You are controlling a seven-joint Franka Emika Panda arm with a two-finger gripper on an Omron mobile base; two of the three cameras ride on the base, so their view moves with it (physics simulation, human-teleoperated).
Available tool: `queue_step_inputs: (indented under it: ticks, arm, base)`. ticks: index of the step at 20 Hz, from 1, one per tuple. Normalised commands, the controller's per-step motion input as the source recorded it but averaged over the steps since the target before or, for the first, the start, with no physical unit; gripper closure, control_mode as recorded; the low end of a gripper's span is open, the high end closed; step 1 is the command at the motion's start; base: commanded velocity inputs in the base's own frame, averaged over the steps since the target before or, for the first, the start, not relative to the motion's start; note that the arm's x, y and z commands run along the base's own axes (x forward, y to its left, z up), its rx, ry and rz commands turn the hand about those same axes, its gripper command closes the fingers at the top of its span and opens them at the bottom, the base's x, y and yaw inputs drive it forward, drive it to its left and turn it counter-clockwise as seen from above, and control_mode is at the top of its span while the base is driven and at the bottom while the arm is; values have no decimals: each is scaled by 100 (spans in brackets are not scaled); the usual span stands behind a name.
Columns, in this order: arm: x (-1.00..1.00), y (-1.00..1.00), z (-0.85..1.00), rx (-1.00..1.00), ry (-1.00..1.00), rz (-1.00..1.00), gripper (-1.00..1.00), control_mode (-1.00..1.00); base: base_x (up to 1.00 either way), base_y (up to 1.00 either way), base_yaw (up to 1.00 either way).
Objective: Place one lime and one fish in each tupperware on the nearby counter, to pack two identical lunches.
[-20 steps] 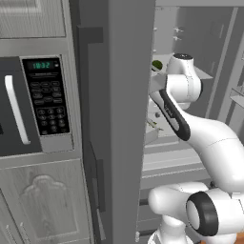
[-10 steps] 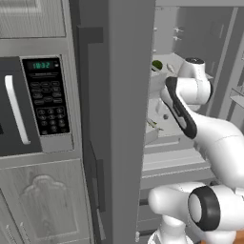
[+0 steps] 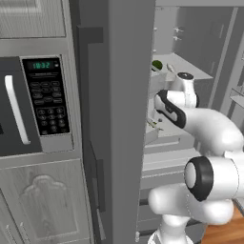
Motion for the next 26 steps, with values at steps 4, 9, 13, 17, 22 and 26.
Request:
queue_step_inputs:
  ticks: [4, 9, 13, 17, 22, 26]
  arm:
    - [85, 7, -39, 9, -10, 2, -100, -100]
    - [85, 1, -44, 7, -4, 1, -100, -100]
    - [26, 5, -18, 3, 3, 0, -100, -100]
    - [47, 3, -45, 0, 0, 0, -100, -100]
    - [46, 0, -41, -4, 0, 0, -100, -100]
    - [22, 0, -45, -5, 0, 0, -100, -100]
  base:
    - [0, 0, 0]
    - [0, 0, 0]
    - [0, 0, 0]
    - [0, 0, 0]
    - [0, 0, 0]
    - [0, 0, 0]
